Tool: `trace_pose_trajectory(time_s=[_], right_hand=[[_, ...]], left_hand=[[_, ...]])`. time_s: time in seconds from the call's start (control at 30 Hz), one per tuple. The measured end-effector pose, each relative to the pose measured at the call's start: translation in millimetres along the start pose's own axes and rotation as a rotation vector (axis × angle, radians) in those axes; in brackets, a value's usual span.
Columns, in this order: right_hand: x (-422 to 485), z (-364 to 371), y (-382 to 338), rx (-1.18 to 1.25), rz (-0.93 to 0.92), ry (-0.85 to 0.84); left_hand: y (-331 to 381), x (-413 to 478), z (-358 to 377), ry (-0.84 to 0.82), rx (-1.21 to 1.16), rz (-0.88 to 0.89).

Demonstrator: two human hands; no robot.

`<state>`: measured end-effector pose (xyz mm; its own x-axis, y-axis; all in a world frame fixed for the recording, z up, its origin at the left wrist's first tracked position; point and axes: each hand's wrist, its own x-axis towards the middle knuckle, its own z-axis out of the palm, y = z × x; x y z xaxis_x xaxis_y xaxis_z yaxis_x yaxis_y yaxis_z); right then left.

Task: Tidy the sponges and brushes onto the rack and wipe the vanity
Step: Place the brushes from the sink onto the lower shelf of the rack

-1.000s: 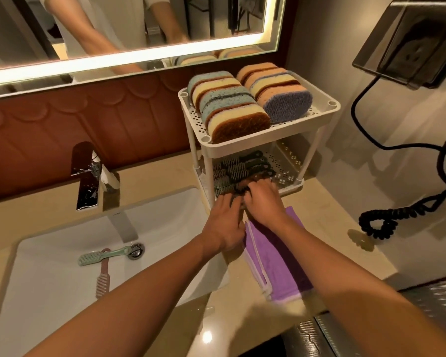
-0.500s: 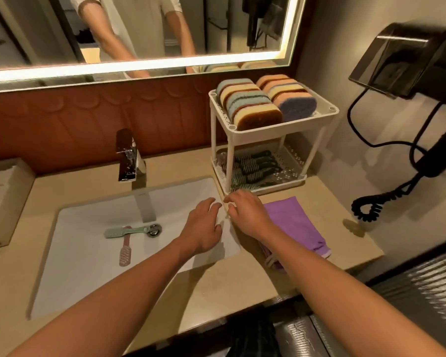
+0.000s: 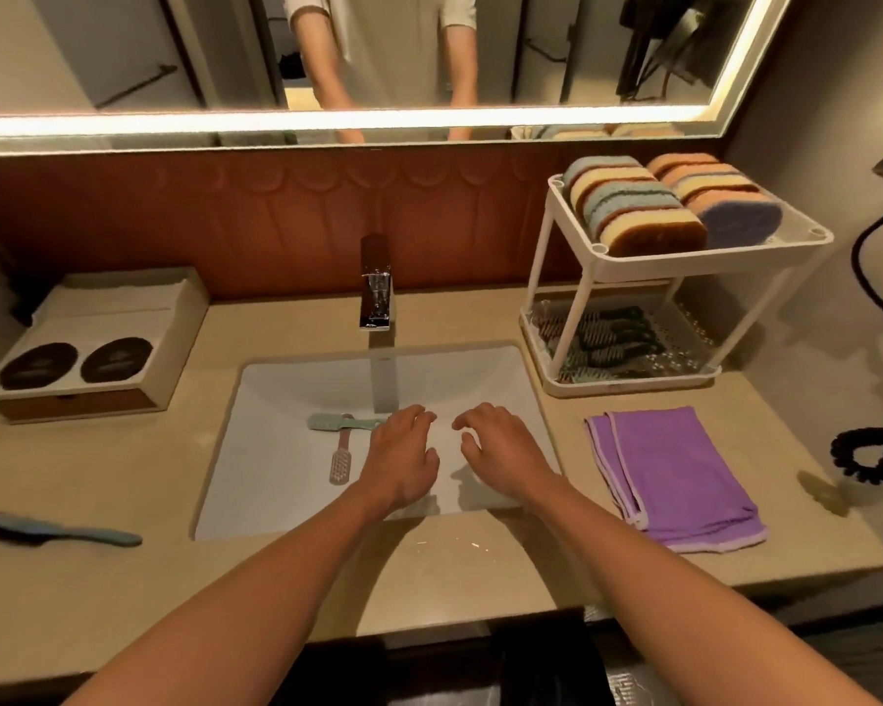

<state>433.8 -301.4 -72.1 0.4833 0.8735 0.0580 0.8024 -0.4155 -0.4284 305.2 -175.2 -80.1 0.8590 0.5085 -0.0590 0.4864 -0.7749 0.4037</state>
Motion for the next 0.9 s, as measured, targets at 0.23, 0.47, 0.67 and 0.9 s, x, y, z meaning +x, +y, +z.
trace_pose_trajectory(time_s=[0.23, 0.47, 0.67, 0.9], right_hand=[[25, 32, -31, 0.011, -0.051, -0.059], [52, 63, -46, 0.022, -0.066, -0.141], [77, 93, -53, 0.053, -0.082, -0.193], [110, 139, -58, 0.082, -0.123, -0.260]], left_hand=[[-49, -10, 1, 0.017, -0.020, -0.095], [-94, -5, 13, 0.015, -0.055, -0.173], [-128, 4, 27, -0.008, -0.045, -0.241], [-159, 21, 41, 0.026, 0.067, -0.321]])
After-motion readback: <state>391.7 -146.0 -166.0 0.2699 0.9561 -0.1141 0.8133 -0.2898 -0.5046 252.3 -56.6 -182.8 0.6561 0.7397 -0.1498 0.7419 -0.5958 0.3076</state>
